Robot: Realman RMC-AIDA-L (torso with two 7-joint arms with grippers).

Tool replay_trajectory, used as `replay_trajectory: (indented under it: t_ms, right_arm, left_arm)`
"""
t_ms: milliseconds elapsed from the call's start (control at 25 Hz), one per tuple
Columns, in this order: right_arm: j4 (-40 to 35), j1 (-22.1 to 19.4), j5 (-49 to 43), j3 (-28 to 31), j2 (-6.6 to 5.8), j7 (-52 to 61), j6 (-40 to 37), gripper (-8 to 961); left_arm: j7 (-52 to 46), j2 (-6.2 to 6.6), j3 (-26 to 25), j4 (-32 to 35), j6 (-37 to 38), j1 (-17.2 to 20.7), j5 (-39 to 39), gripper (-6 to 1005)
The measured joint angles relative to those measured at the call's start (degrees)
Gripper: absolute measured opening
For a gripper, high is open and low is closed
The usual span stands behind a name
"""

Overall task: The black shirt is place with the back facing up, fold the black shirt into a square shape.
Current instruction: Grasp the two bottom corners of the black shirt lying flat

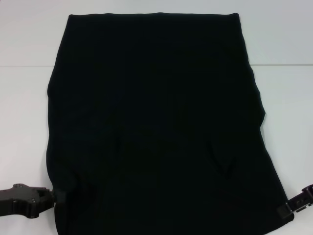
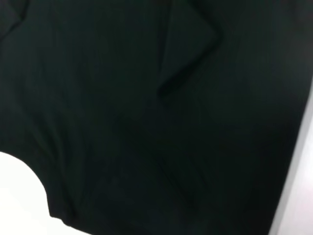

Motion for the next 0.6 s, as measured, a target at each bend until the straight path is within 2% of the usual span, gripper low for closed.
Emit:
replay_trajectory:
  t_ms: [400, 600]
  right_arm:
    - [-0.4, 1.5, -0.6, -0.8, 1.53, 1.1, 0.2, 659]
    - [-0.4, 2.1, -0.7, -0.8, 1.75, 1.1, 0.2, 648]
  left_arm:
    - [0.0, 0.16, -0.1, -0.1, -0.4, -0.2, 0.0, 48]
    - [0.0, 0.19, -0.1, -0.1, -0.5, -0.2, -0.4, 48]
